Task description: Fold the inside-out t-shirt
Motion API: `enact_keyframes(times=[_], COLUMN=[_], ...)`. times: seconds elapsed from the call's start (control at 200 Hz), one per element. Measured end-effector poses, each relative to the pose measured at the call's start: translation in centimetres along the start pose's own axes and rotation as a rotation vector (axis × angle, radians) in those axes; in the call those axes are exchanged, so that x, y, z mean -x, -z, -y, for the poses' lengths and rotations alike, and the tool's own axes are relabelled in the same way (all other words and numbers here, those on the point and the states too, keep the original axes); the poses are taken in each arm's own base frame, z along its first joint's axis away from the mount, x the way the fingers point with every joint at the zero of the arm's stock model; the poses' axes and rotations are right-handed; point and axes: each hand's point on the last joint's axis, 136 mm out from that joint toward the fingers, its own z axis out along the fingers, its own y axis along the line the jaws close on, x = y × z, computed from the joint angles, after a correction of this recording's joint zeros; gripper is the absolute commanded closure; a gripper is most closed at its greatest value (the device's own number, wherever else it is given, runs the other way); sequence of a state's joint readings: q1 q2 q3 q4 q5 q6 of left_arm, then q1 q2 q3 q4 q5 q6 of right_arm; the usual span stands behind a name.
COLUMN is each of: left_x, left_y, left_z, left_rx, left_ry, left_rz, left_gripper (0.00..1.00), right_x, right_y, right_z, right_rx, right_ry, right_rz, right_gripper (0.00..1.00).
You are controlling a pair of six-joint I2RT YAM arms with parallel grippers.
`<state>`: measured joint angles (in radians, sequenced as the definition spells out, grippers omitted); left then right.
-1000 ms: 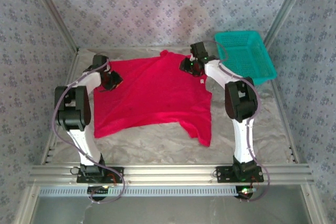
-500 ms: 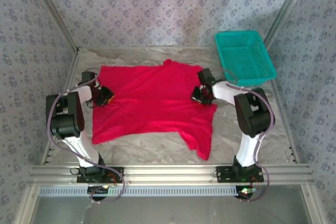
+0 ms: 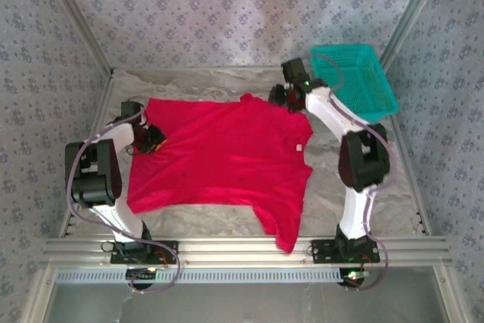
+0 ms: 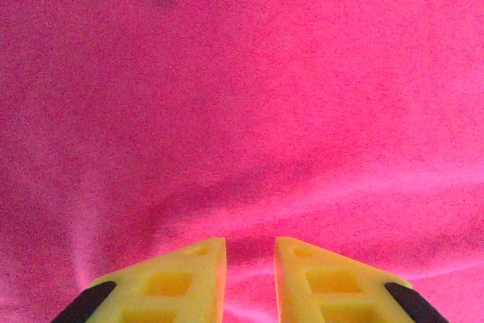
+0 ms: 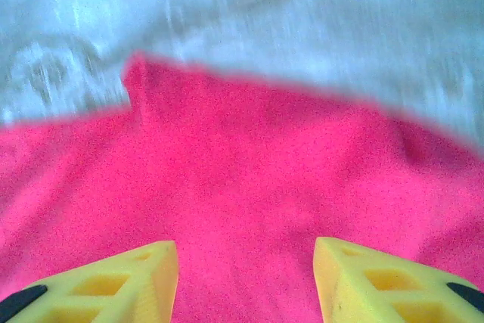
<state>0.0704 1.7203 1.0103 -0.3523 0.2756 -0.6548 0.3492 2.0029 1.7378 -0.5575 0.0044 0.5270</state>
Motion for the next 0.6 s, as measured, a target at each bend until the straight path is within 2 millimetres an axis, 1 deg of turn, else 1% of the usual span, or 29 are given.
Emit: enact_keyframes(times=[0.035,0.07,0.11,0.145,0.22,0.29,0.355,0.415,0.5,0.555,0.6], left_x=[0.0,-0.1,-0.4,-0.5,-0.7,-0.7,-0.6,-0.6,-0.6,-0.6,-0.6], left_y=[0.0,0.0,-0.1,-0.2,-0.3,-0.4,-0.4,-0.3,-0.3,-0.3,-0.3], left_z=[0.4,0.7,1.0,1.1,1.2,1.2,1.3,1.4,1.4,1.4,1.4], left_rx=[-0.002,-0.006,-0.009,-0.009,-0.007,-0.005,-0.006,-0.007,-0.008,-0.008,-0.008], left_ry=[-0.009,-0.019,-0.027,-0.031,-0.035,-0.035,-0.036,-0.036,-0.036,-0.036,-0.036], left_rz=[0.002,0.001,-0.002,-0.006,-0.012,-0.015,-0.013,-0.011,-0.01,-0.011,-0.011], left_gripper=[0.78,0.79,0.79,0.79,0.79,0.8,0.8,0.8,0.81,0.81,0.81], right_x=[1.9,3.0,3.8,4.0,3.6,2.7,1.5,0.3,-0.8,-1.4,-1.7], right_y=[-1.6,-3.1,-4.9,-6.4,-9.3,-11.2,-12.3,-12.8,-13.1,-13.2,-13.4], right_z=[-0.4,-0.7,-1.0,-1.2,-1.3,-1.3,-1.2,-1.2,-1.5,-1.8,-2.0], right_rx=[-0.008,-0.016,-0.022,-0.028,-0.04,-0.049,-0.058,-0.067,-0.064,-0.057,-0.051], right_ry=[0.014,0.029,0.048,0.065,0.098,0.129,0.153,0.17,0.183,0.195,0.187], right_rz=[0.023,0.029,0.028,0.022,-0.008,-0.042,-0.075,-0.109,-0.14,-0.153,-0.161], right_gripper=[0.45,0.42,0.39,0.37,0.32,0.3,0.3,0.3,0.35,0.48,0.61])
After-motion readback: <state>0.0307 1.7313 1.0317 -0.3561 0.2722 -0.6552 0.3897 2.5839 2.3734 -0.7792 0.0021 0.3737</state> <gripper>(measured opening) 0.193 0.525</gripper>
